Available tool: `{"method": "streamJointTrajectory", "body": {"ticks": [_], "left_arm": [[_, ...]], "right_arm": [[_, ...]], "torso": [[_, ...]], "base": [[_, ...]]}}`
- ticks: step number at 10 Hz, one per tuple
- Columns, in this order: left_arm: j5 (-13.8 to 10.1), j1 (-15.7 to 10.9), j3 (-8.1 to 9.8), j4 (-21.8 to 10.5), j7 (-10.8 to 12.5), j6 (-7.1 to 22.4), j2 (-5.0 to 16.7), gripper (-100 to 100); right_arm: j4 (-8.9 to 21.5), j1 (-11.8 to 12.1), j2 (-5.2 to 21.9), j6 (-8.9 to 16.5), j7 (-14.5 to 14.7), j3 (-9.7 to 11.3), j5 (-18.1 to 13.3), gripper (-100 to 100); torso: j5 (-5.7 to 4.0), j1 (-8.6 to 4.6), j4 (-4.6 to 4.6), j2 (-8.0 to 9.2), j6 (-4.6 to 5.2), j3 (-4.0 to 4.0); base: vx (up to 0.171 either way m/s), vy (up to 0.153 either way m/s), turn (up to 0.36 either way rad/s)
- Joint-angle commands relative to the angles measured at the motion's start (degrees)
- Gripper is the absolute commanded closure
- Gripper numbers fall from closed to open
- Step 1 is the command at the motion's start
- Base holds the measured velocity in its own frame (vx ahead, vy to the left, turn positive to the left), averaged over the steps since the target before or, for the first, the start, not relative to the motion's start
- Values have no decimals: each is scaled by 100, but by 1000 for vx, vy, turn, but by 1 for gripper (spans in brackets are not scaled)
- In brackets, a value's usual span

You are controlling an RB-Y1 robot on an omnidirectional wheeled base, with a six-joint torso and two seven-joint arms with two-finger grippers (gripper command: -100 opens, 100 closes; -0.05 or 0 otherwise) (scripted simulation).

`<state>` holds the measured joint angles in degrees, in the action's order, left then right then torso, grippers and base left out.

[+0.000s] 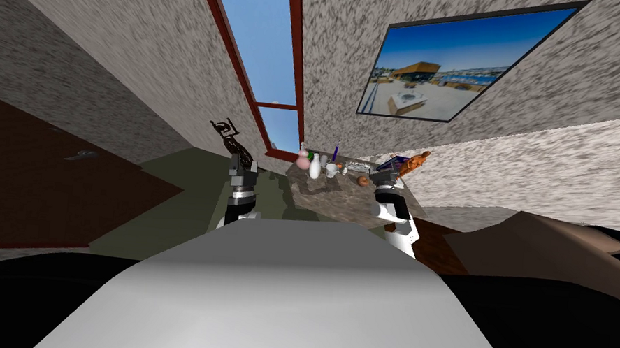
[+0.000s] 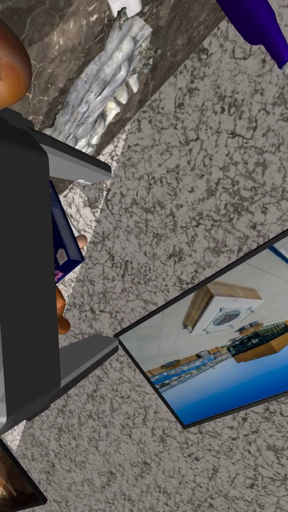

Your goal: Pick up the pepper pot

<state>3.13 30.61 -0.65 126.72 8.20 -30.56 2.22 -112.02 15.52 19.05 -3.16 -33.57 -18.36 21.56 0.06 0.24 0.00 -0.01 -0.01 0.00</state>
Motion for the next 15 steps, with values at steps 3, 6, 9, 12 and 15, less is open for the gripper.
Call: {"method": "streamJointTrajectory", "body": {"ticks": [3,6,9,12,15], "left_arm": [[0,0,0,0,0,0,0,0],[0,1,0,0,0,0,0,0],[0,0,0,0,0,0,0,0],[0,1,1,0,0,0,0,0],[0,1,1,0,0,0,1,0]], "right_arm": [[337,-115,143,296,-556,-121,282,-100],[793,-334,367,735,-1065,-286,659,-100],[1027,-444,479,954,-1553,-354,842,-100],[1262,-554,590,1173,-1918,-413,1021,-100],[1700,-770,809,1602,-2446,-503,1360,-100]], "torso": [[-1,-4,0,2,1,1],[-1,-5,-2,-6,2,-4],[-1,-4,-2,-10,1,-6],[-1,-9,-2,-9,3,-5],[-2,-13,-2,-8,3,-5]], "base": [[2,60,26],[21,64,37],[27,55,28],[23,41,21],[34,41,38]]}}
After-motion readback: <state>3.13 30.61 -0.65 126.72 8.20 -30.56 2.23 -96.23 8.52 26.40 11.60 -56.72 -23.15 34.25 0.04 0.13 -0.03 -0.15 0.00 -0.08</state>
